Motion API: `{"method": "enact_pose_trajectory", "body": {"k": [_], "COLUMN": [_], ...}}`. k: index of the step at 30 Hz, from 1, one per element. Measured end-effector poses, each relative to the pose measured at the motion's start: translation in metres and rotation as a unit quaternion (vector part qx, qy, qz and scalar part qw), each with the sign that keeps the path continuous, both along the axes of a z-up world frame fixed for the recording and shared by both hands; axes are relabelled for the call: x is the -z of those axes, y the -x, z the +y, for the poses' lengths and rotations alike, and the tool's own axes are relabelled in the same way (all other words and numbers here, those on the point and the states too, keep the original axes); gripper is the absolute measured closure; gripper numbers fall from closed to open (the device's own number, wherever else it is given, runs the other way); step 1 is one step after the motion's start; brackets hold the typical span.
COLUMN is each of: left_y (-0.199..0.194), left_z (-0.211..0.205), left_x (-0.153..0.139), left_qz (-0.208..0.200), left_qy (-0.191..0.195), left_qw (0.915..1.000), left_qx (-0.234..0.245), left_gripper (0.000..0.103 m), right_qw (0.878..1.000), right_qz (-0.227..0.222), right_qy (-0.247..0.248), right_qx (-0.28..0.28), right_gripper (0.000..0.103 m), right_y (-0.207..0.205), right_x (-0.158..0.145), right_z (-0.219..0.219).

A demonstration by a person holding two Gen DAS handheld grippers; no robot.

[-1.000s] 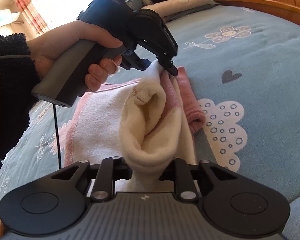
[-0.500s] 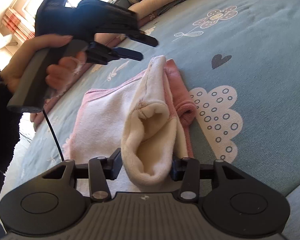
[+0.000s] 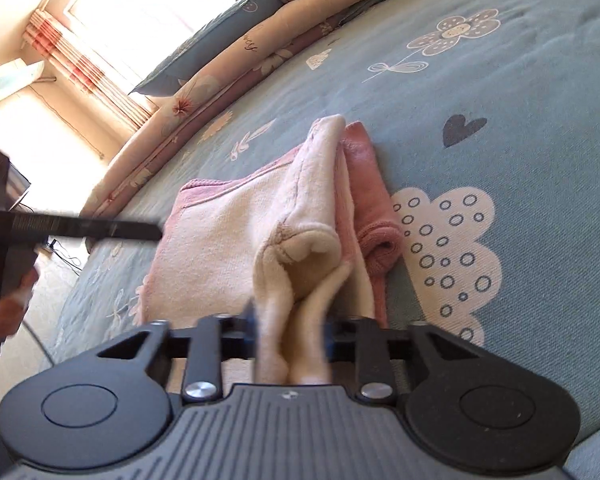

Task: Fold clothes
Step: 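Pull both open grippers back from the folded sweater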

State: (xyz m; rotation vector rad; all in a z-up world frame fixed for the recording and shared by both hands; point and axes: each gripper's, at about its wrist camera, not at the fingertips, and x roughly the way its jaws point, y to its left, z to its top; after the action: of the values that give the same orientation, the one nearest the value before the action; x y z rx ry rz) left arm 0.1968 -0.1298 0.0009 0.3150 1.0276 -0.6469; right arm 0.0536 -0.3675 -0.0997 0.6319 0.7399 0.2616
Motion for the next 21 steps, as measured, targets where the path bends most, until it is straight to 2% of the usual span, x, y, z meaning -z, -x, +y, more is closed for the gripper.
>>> {"method": "enact_pose_trajectory", "body": {"k": [3, 11, 14, 17, 21], "left_y": [0.014, 0.024, 0.024, 0.024, 0.033], "left_z": [0.012, 0.021, 0.018, 0.012, 0.000], "left_x": [0.009, 0.009, 0.007, 0.009, 0.012], "left_qz": [-0.002, -0.004, -0.016, -0.024, -0.048], "left_qy": [-0.015, 0.021, 0.038, 0.051, 0.056], "left_qw": [0.9999, 0.9998, 0.9992, 0.9984, 0.9962], "left_qx": [0.002, -0.003, 0.001, 0.012, 0.047], "left_gripper": [0.046, 0.045, 0.045, 0.045, 0.045], "right_qw": [1.000, 0.998, 0.998, 0.999, 0.999], "right_qz": [-0.003, -0.019, 0.006, 0.037, 0.037], "right_qy": [0.012, 0.058, 0.062, 0.034, 0.013], "right_qx": [-0.009, -0.022, -0.012, 0.000, 0.005], "right_gripper": [0.085, 0.086, 0.086, 0.081, 0.078], "right_y": [-0.004, -0.015, -0.017, -0.019, -0.013], "right_x": [-0.007, -0.043, -0.031, -0.008, -0.001], "right_z": [0.000, -0.006, -0.009, -0.014, -0.018]}}
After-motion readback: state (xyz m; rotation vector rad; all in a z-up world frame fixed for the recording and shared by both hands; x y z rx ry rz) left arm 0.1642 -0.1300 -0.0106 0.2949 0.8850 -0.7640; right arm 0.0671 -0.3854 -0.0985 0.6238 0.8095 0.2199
